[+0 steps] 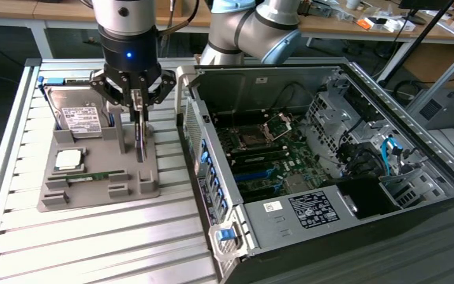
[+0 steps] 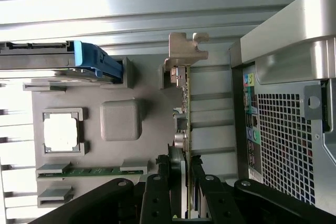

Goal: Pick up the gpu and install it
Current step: 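Pick up the gpu and move the gpu toward the slot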

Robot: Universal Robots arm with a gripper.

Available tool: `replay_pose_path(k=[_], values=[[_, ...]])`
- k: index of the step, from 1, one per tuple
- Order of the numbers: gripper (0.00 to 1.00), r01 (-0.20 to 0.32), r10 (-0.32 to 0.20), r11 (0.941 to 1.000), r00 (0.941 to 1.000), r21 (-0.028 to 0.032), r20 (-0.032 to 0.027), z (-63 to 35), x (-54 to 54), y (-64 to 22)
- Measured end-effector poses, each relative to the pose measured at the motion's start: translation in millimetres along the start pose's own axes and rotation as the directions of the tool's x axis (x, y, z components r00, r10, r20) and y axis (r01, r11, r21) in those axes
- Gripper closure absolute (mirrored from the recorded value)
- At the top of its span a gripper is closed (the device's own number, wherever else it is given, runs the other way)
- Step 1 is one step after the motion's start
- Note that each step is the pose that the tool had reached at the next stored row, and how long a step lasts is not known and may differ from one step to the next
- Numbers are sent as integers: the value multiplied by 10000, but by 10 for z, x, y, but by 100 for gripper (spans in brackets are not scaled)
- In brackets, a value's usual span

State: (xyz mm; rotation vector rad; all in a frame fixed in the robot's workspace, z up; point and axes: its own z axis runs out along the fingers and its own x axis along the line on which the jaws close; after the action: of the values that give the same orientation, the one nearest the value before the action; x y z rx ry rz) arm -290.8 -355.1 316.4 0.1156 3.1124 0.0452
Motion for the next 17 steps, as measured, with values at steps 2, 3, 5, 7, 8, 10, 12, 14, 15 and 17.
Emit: replay_pose_path(k=[2,3,5,7,8,10,12,14,15,17], values=[[73,0,0,10000,10000,0,0,-3,0,0],[73,0,0,10000,10000,0,0,-7,0,0],[73,0,0,10000,10000,0,0,-10,0,0],[73,0,0,10000,10000,0,0,-14,0,0],[73,0,0,10000,10000,0,0,-17,-1,0],[73,0,0,10000,10000,-1,0,-23,0,1],[73,0,0,10000,10000,0,0,-29,-1,1],[73,0,0,10000,10000,0,-1,-34,-1,1],[73,0,0,10000,10000,0,0,-37,-1,1],[73,0,0,10000,10000,-1,1,-42,-1,1]])
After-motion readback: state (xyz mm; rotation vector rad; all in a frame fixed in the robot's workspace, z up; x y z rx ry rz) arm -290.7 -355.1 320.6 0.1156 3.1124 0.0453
